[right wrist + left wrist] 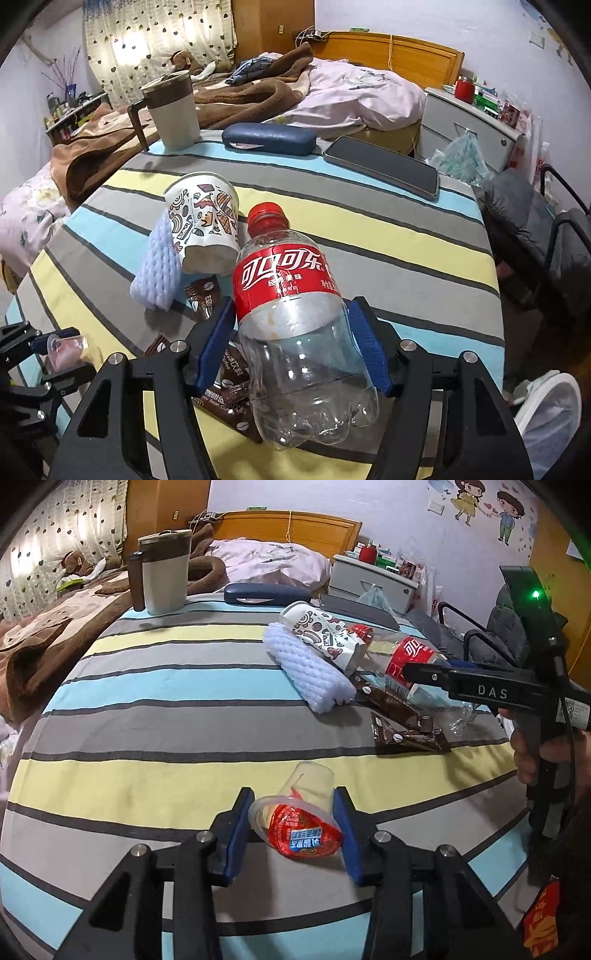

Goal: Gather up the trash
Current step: 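Grasp the red-labeled jelly cup with the left tool while the right tool holds the bottle, then carry the jelly cup and Coca-Cola bottle with both tools over the bin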

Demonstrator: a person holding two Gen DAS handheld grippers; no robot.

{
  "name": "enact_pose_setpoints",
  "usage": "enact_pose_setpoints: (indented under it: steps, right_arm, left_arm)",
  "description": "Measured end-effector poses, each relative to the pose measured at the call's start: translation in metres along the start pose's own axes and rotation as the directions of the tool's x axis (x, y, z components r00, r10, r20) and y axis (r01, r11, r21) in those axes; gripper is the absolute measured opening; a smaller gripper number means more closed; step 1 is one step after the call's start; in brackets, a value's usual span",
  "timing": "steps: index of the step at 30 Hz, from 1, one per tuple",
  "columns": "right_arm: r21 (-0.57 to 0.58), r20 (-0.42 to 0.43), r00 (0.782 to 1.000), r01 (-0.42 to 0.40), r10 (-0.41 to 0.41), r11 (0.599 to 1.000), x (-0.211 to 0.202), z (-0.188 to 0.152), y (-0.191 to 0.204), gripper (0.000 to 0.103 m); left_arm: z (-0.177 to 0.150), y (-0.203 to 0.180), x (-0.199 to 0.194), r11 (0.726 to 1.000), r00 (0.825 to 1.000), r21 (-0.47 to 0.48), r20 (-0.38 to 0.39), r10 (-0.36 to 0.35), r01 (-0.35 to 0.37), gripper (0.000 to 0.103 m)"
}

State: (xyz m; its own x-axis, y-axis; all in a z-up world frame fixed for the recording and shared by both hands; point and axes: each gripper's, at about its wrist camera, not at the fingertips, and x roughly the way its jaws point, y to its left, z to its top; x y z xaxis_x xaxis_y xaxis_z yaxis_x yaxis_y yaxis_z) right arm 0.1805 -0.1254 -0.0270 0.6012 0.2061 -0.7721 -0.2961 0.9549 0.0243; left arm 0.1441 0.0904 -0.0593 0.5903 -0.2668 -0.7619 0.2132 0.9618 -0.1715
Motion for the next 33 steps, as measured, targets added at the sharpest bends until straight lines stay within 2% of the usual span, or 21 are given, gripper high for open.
enact_pose_setpoints:
  steps: [14,25,33]
  right_arm:
    - [0.099,0.065,0.997,-0.041,0.035,0.994,-0.024,-0.014,-0.014,0.065]
    - [0.166,0.122,0.993,-0.022,0.001,0.986,-0.061,-0.037,-0.030,0.065]
    - [0.244,0.172,0.983,0.025,-0.069,0.969,-0.094,-0.057,-0.052,0.065]
  left_arm:
    - [0.008,-0.024,-0.016,1.000,0.999,0.030,0.053,-0.011,0.009,0.045]
    - [0.022,-0.067,-0.030,0.995,0.994,0.096,0.101,-0.039,0.029,0.045]
    - [0.028,-0.113,-0.033,0.983,0.988,0.166,0.122,-0.095,0.074,0.045]
